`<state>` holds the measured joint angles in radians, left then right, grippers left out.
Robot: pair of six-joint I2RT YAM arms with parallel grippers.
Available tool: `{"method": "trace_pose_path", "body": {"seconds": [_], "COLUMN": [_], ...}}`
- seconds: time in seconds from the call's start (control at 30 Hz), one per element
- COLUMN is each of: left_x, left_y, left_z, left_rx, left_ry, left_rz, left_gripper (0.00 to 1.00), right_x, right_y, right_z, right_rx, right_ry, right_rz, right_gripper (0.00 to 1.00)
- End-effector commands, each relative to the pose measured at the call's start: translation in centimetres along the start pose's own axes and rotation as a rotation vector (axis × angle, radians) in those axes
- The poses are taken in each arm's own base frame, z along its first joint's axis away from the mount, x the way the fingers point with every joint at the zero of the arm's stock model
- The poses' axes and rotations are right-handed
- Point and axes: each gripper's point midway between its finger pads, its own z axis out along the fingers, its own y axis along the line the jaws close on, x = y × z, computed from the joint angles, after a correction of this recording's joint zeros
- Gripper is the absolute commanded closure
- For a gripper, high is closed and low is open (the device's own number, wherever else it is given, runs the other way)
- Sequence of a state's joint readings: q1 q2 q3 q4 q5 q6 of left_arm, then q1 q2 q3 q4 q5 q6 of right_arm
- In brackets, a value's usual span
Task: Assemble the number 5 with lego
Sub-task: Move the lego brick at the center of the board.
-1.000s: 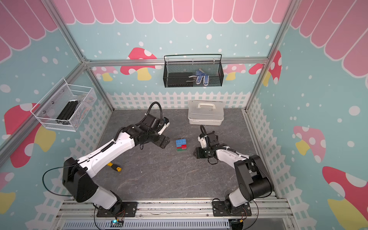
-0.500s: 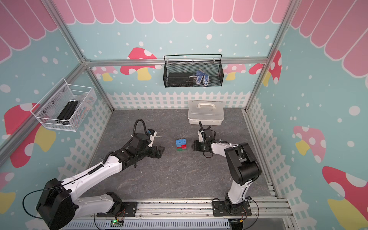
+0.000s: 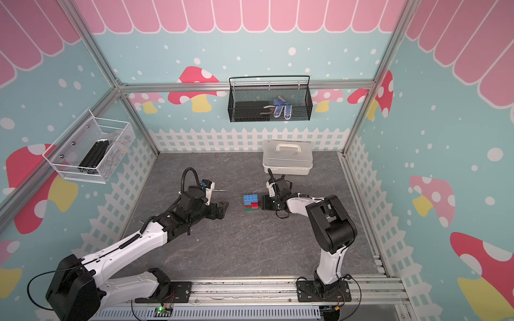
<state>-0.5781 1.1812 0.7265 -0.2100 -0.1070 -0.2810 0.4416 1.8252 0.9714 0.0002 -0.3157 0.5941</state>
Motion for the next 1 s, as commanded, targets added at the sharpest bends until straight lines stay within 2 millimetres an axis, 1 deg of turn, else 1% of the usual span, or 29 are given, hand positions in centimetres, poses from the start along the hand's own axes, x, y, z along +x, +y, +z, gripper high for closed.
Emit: {"method": "trace_pose_path", "body": {"seconds": [0.0,0.13,0.27,0.3,0.53,0.63,0.73,0.77,0.83,0.97], "left_x": [0.4,1.0,1.9,2.1,2.8,3.2,3.5,3.6,3.9,4.3], "left_y": [0.6,0.5,0.5,0.4,-0.2,-0.3,-0.8,-0.9,-1.2,-2.1], "left_z": [0.3,0.5,0.8,1.0,1.6,1.7,1.7,1.7,2.0,2.4], "left_rx": [-0.026,-0.014,-0.01,-0.001,0.054,0.07,0.112,0.122,0.139,0.157], "left_ry": [-0.004,0.01,0.024,0.026,0.003,-0.022,-0.063,-0.074,-0.097,-0.187], "left_rz": [-0.018,-0.016,-0.012,-0.009,0.004,0.005,0.011,0.013,0.024,0.052], "left_gripper": [0.01,0.01,0.01,0.01,0.01,0.01,0.01,0.01,0.01,0.01], "right_x": [3.5,4.3,4.2,4.9,5.1,5.6,5.8,5.4,5.5,5.8], "right_y": [-0.4,0.4,1.4,0.9,1.8,2.0,1.6,1.9,1.6,0.2], "right_z": [1.4,2.1,2.2,2.9,3.1,3.2,2.4,1.5,0.5,-1.4], "right_rx": [0.022,0.014,-0.005,0.004,-0.027,-0.037,-0.02,-0.022,-0.013,0.017], "right_ry": [0.121,0.142,0.141,0.168,0.191,0.218,0.208,0.186,0.176,0.153], "right_rz": [0.048,0.038,0.028,0.033,0.019,0.011,0.007,0.001,-0.001,0.015], "right_gripper": [0.47,0.47,0.47,0.47,0.46,0.46,0.45,0.45,0.45,0.45]}}
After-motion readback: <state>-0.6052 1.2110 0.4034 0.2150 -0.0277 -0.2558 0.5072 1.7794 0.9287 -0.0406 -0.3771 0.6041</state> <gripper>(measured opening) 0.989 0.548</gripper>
